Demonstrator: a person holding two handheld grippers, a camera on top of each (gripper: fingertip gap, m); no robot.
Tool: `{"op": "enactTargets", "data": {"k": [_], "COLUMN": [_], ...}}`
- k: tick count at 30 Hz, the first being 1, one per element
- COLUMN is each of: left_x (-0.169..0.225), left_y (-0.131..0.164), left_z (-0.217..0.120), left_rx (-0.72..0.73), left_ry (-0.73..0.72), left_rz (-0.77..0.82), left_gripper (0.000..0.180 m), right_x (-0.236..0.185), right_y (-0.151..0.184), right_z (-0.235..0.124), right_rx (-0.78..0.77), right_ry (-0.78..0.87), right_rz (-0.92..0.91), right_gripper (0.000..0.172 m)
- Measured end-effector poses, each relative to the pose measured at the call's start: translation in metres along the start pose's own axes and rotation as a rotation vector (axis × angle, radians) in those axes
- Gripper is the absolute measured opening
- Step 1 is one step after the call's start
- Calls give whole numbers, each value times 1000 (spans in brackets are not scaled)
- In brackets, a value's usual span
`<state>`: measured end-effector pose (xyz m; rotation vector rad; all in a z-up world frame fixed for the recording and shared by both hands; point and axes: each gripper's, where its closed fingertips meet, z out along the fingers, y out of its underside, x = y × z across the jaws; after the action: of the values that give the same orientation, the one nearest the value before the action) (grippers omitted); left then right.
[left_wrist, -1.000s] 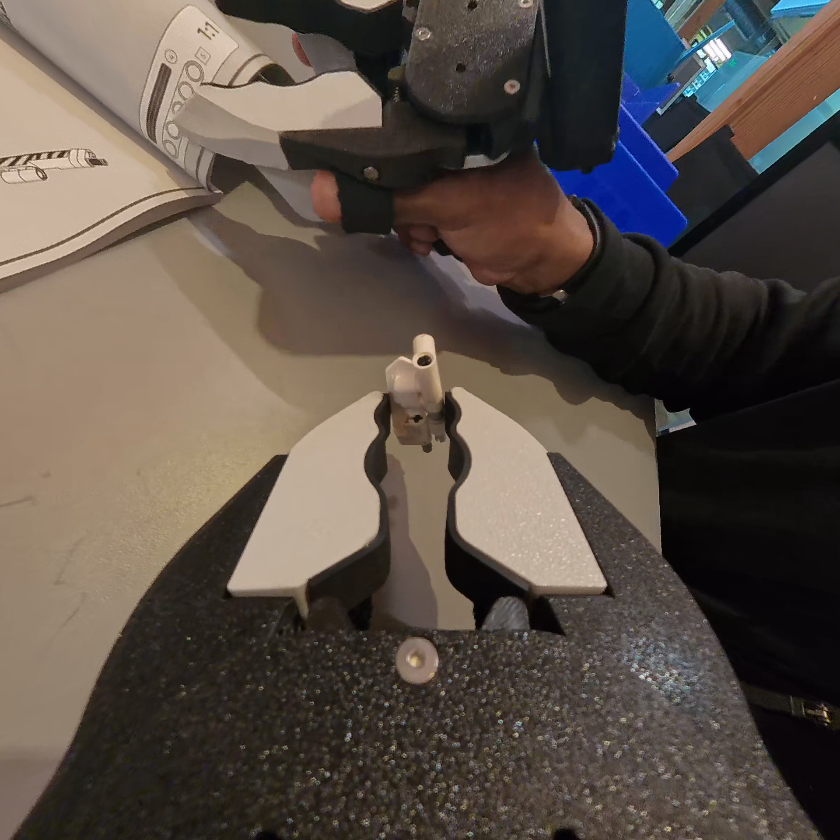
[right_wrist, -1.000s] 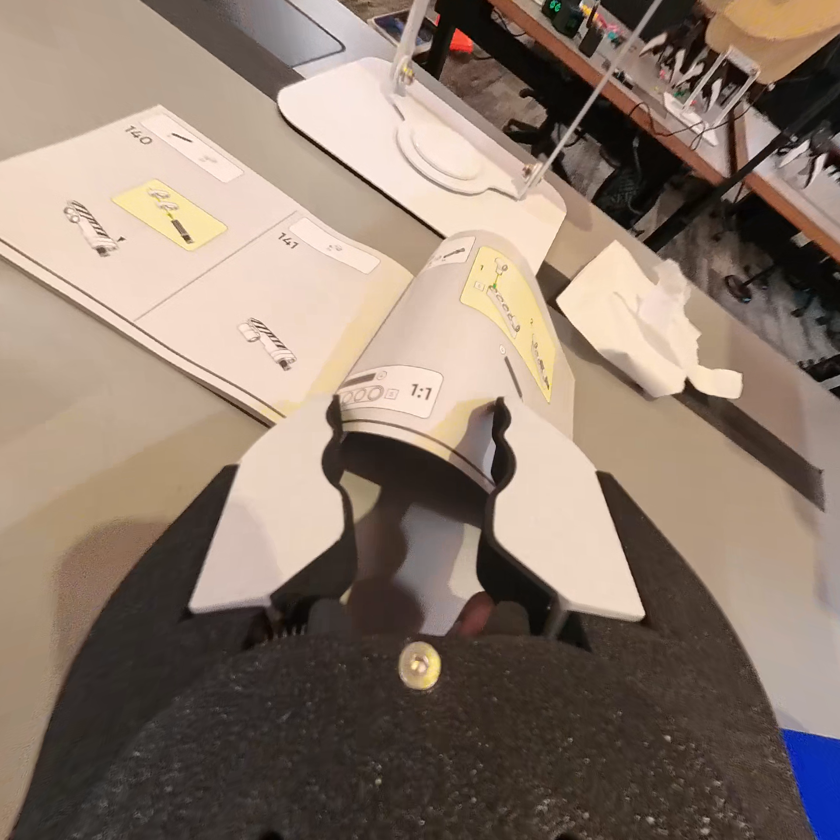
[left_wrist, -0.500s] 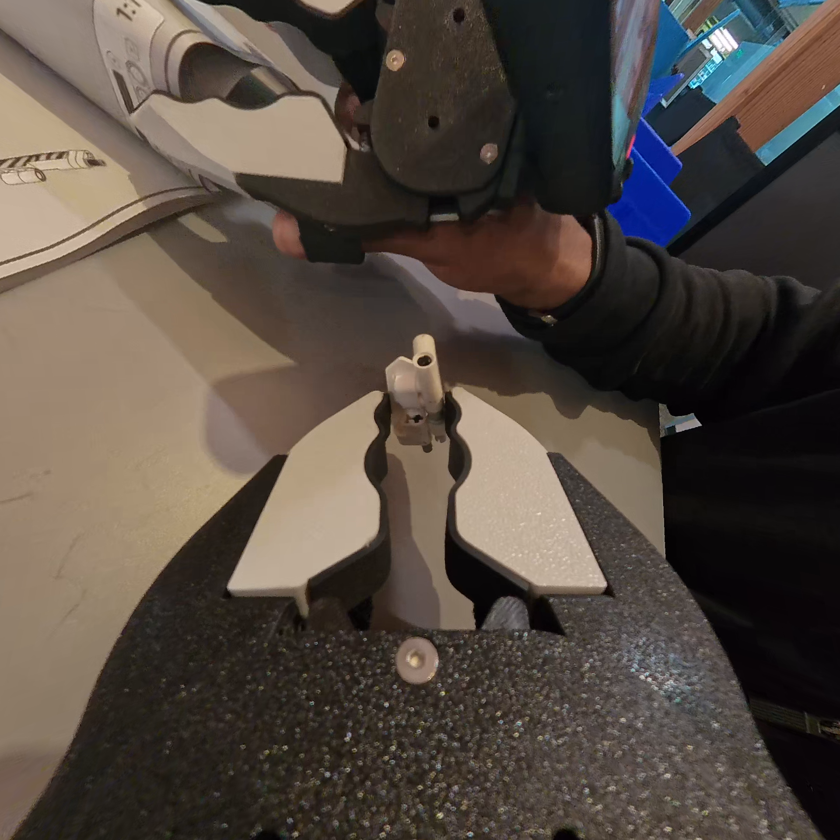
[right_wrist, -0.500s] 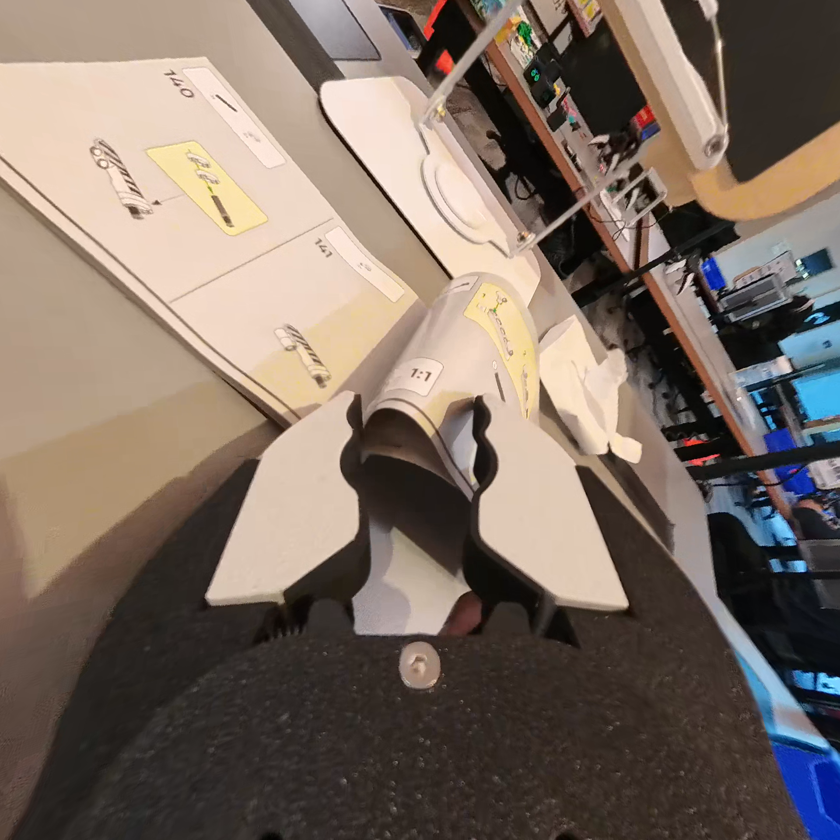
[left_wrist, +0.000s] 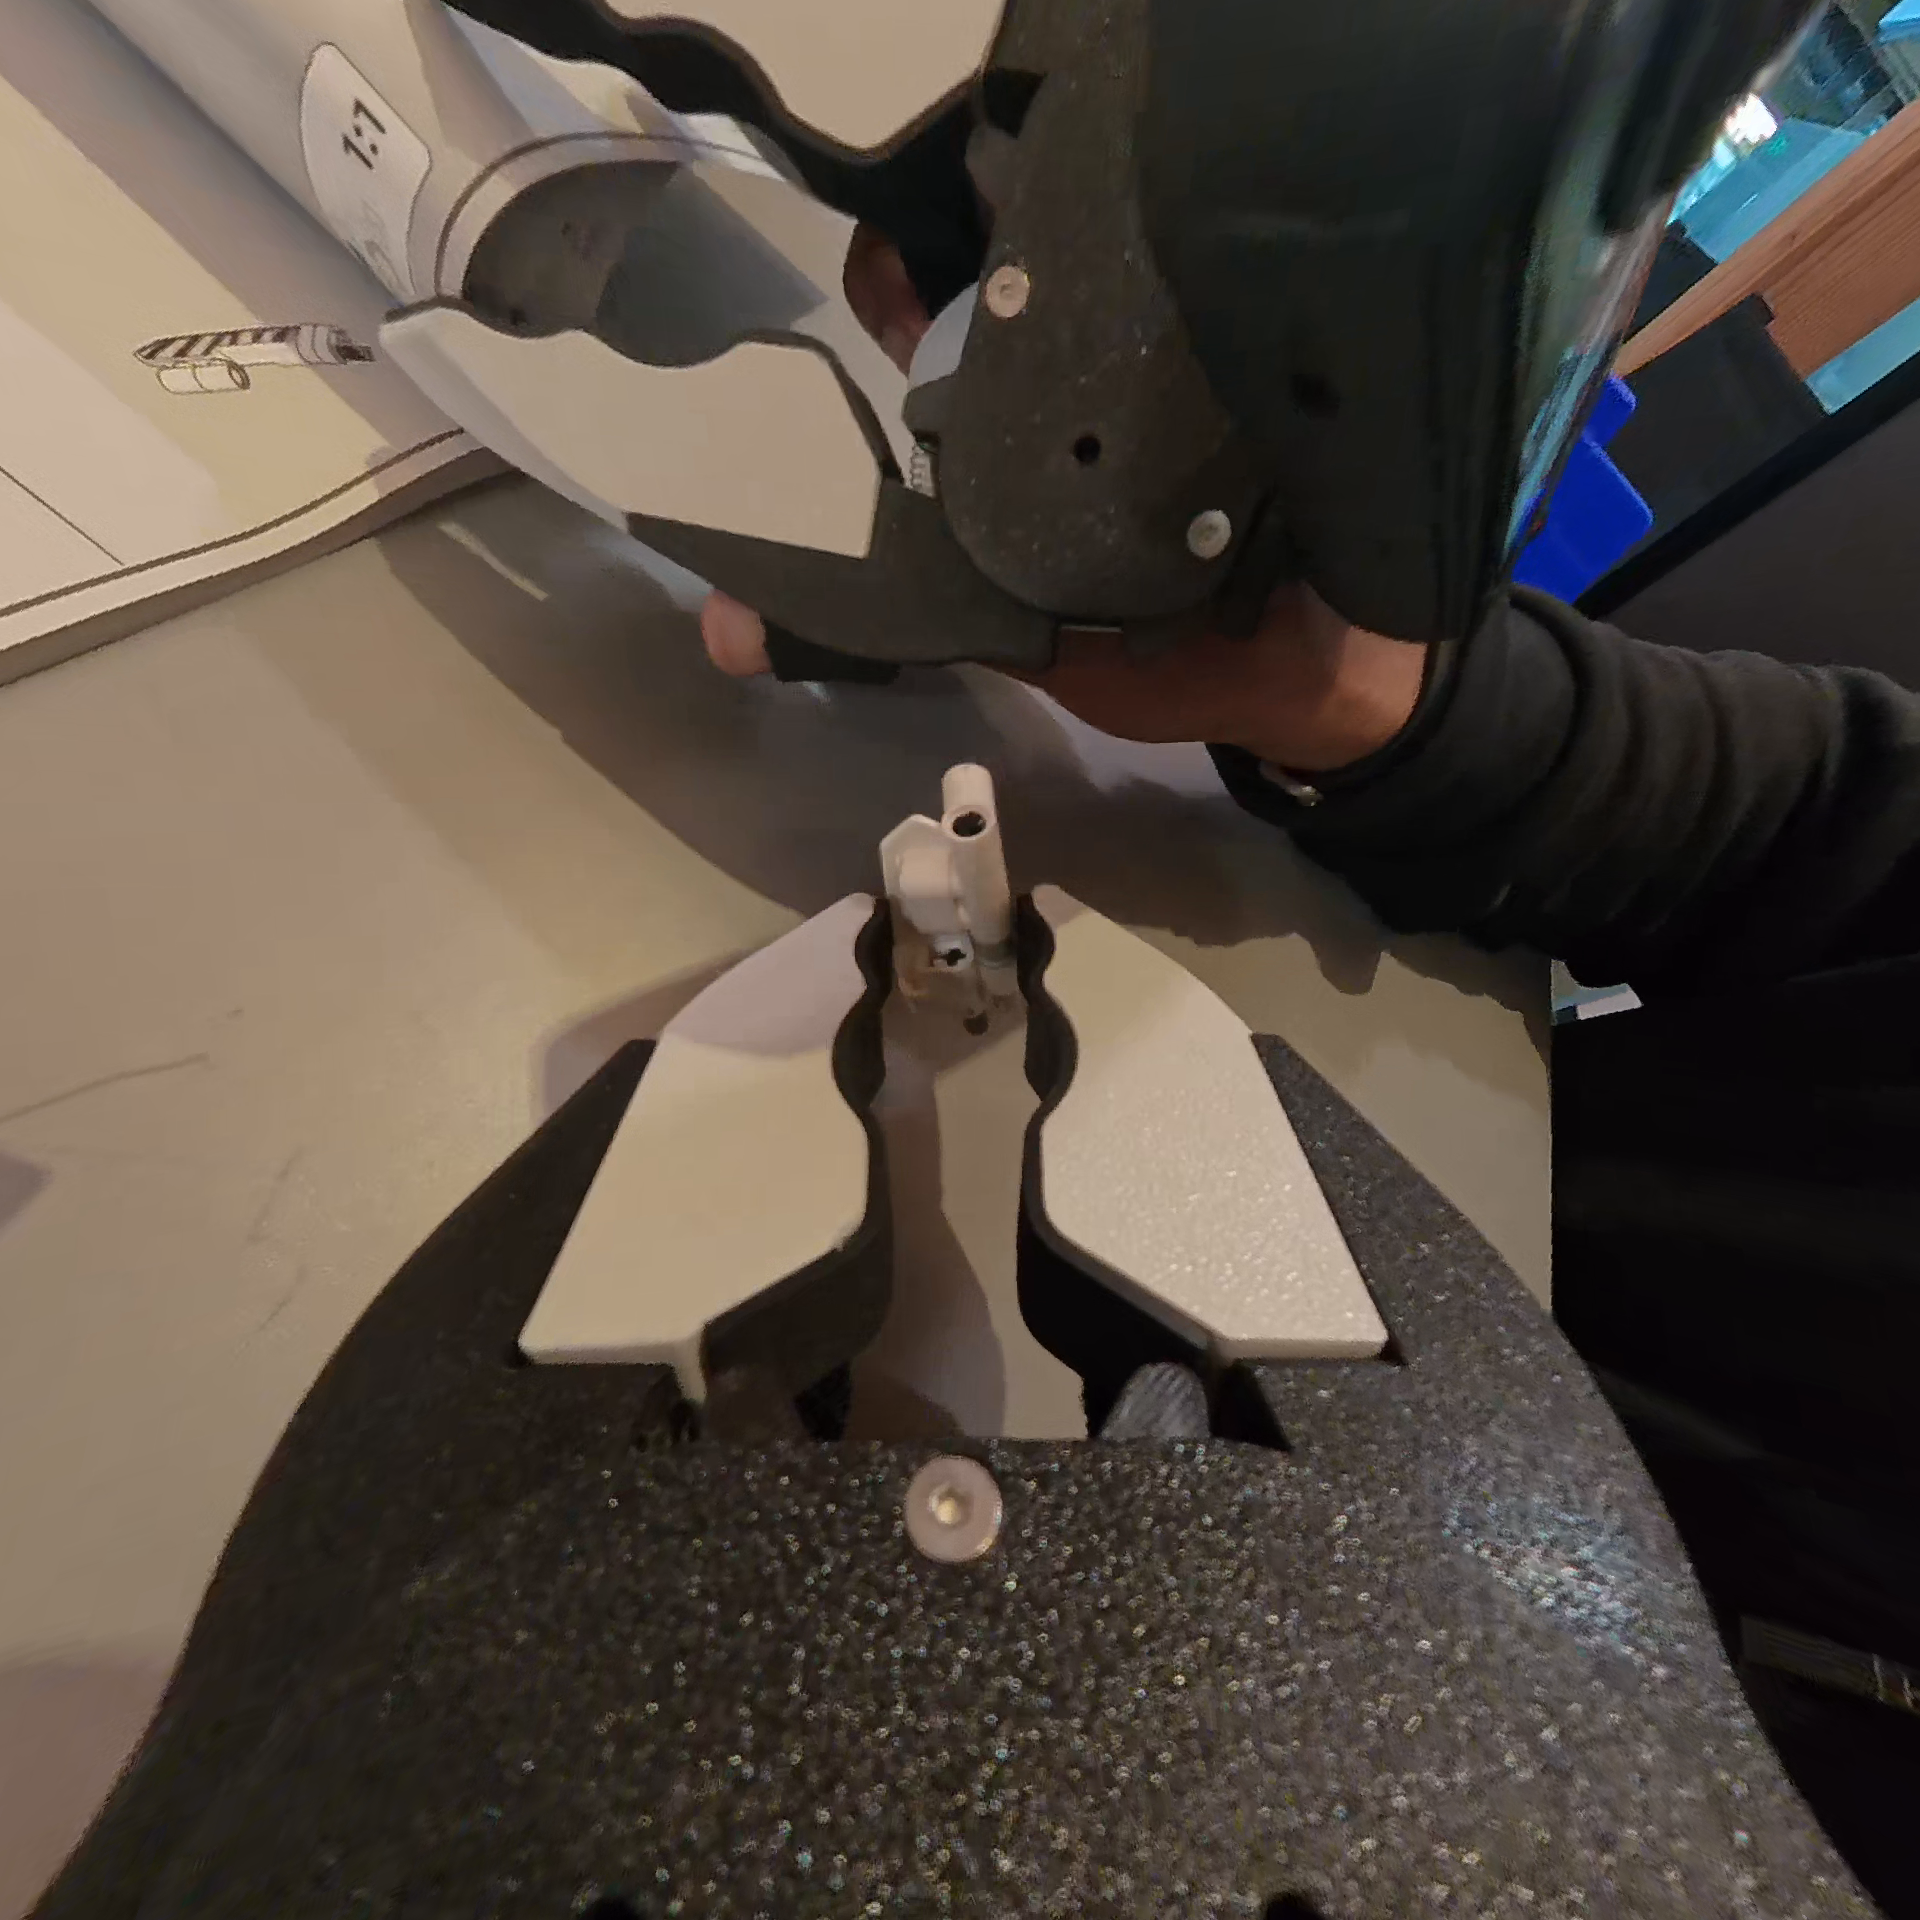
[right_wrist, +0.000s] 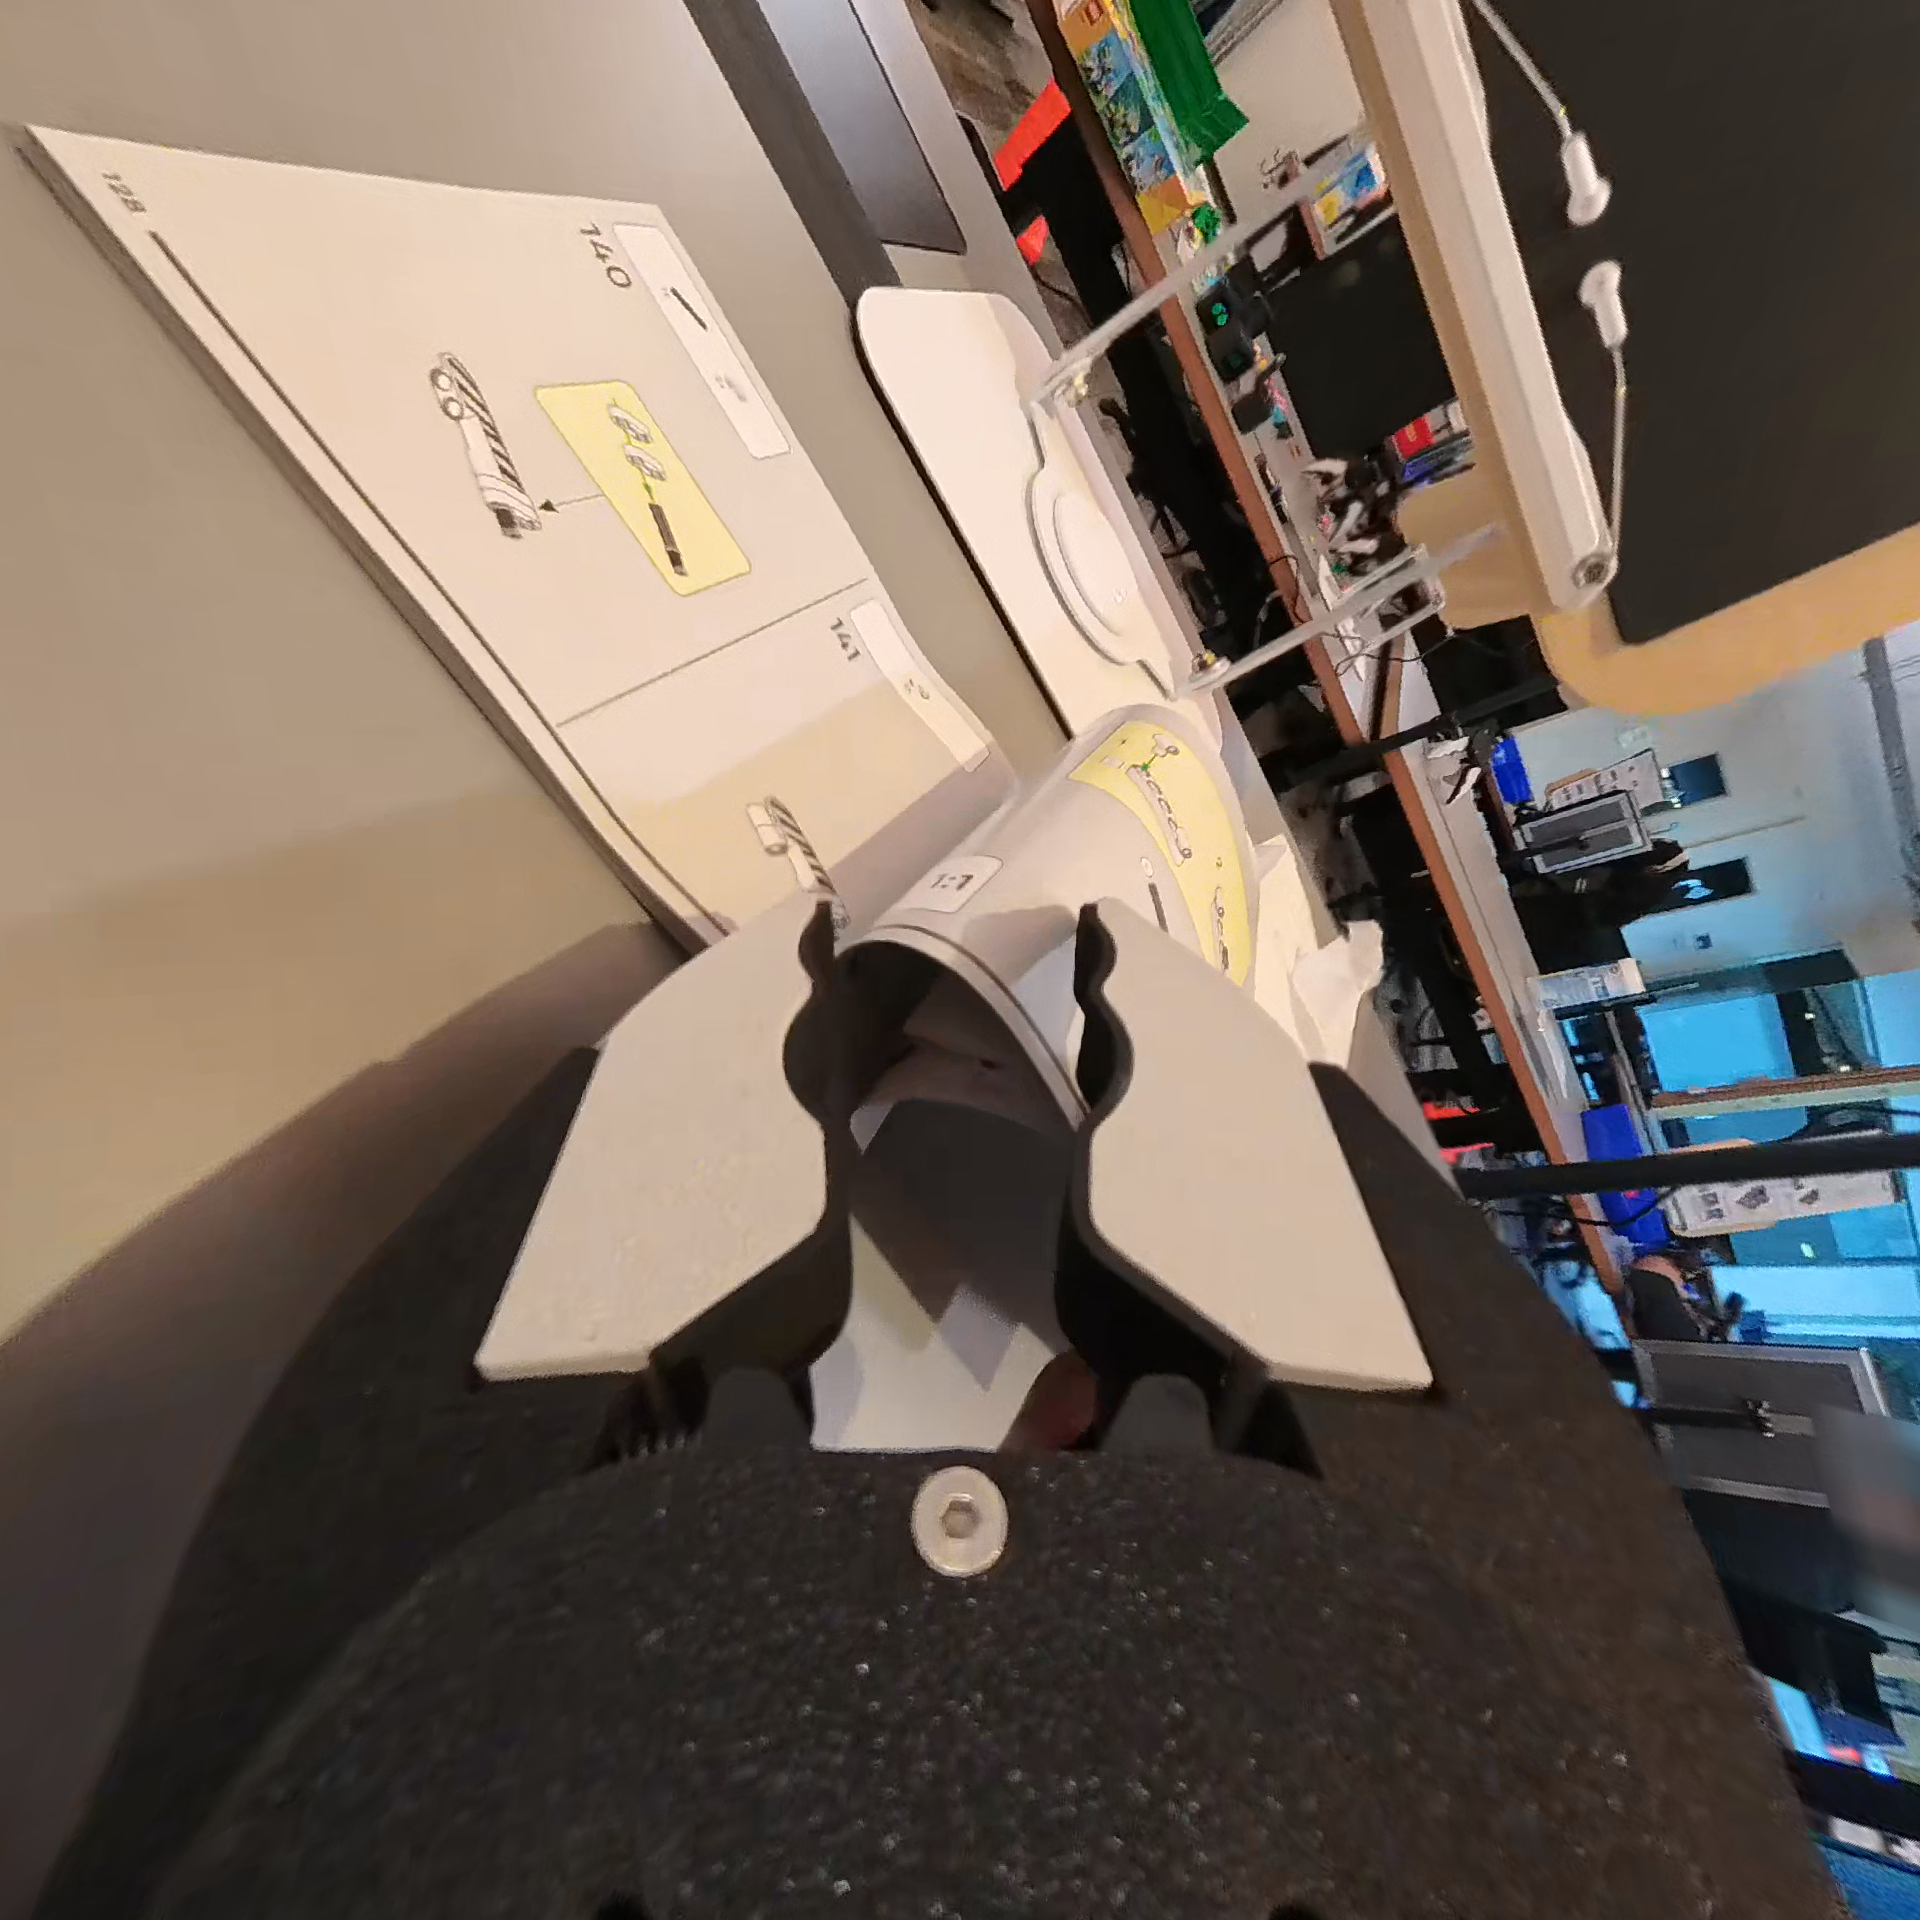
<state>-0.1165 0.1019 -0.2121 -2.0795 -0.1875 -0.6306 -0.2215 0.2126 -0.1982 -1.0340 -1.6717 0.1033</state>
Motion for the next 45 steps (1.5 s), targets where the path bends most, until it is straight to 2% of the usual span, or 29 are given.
{"op": "enactTargets", "data": {"k": [5, 10, 13, 17, 21, 23, 28, 32, 37, 45], "left_x": [6, 34, 27, -6, -30, -44, -61, -59, -57, -58], "left_y": [3, 4, -14, -51, -88, -99, -93, -93, -91, -95], "left_z": [8, 20, 23, 31, 50, 60, 73, 74, 78, 80], "left_rx": [-58, -120, -80, -13, 45, 65, 20, 27, 10, 109], "left_ry": [1, 121, 42, -157, -262, -292, -313, -338, -390, -322], "left_rz": [73, 85, 149, 195, 291, 334, 399, 389, 447, 298], "left_gripper": [26, 38, 40, 43, 45, 45, 51, 56, 61, 64], "right_x": [7, 17, 28, 39, 43, 43, 44, 31, 30, 33], "right_y": [18, 31, 42, 61, 68, 69, 66, 67, 66, 60], "right_z": [-8, -26, -35, -35, -33, -33, -35, -32, -31, -22], "right_rx": [16, 95, 123, 120, 157, 191, 224, 181, 163, 129], "right_ry": [-48, -143, -166, -198, -259, -296, -390, -474, -499, -553], "right_rz": [85, 233, 312, 358, 396, 431, 532, 569, 584, 622], "right_gripper": [47, 52, 54, 64, 77, 77, 73, 73, 72, 69]}}
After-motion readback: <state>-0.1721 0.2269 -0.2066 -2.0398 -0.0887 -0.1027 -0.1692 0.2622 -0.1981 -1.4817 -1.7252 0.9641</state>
